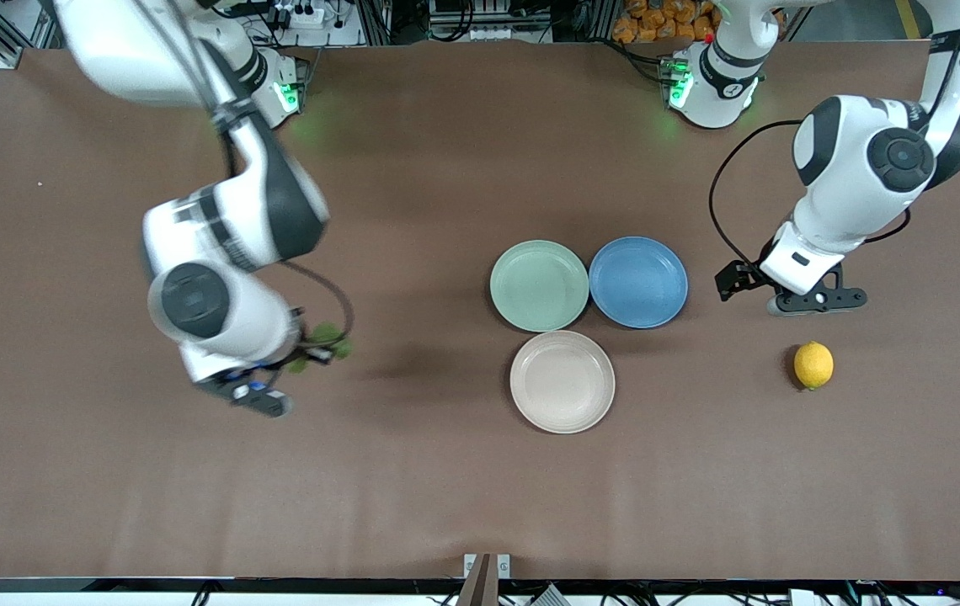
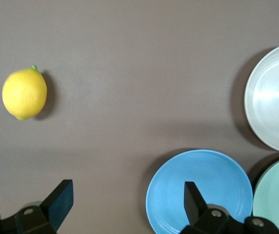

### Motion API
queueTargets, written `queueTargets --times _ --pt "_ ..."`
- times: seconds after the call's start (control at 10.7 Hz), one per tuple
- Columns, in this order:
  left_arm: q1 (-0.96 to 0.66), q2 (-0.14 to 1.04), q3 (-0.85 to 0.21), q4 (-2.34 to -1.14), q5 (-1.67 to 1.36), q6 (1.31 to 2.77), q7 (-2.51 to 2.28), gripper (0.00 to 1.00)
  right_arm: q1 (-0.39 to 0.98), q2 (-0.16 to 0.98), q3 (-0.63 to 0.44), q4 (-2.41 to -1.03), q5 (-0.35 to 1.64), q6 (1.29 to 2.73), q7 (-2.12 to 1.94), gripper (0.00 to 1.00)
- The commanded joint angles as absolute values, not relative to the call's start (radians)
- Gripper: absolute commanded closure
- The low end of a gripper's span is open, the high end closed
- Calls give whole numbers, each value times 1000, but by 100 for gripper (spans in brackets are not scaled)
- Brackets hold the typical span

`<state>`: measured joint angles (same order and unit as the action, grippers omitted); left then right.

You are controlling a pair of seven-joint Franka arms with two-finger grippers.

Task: Pick lemon and lettuce from plates
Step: 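Carry the lettuce away with the right gripper while the left gripper releases the lemon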

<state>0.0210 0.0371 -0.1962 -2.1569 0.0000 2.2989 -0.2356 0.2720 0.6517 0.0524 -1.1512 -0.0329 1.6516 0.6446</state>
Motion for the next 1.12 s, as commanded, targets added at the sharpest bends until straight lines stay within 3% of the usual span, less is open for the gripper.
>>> queueTargets --times 0.0,0.19,0.65,0.75,0.84,0.94,1.03 --pt "31 -43 -195 -2137 20 2234 -221 0 154 638 67 -1247 -12 1663 511 100" --pt "31 -101 -192 -2126 20 2180 -218 0 60 649 67 -1319 -12 1681 462 100" --pt "29 -104 -202 -1866 8 1860 -218 0 -32 707 66 -1522 -15 2064 449 100" --pt "29 -103 -202 -1823 8 1811 -218 0 -29 725 66 -1522 -17 2106 449 89" --pt "29 -104 -202 -1784 6 1774 -218 0 -32 736 66 -1520 -15 2149 451 15" --pt "31 -104 -199 -1745 3 1729 -218 0 -32 732 66 -1516 -17 2149 449 0" --pt "31 -103 -196 -1703 -21 1689 -218 0 -29 718 66 -1508 -21 2146 449 0"
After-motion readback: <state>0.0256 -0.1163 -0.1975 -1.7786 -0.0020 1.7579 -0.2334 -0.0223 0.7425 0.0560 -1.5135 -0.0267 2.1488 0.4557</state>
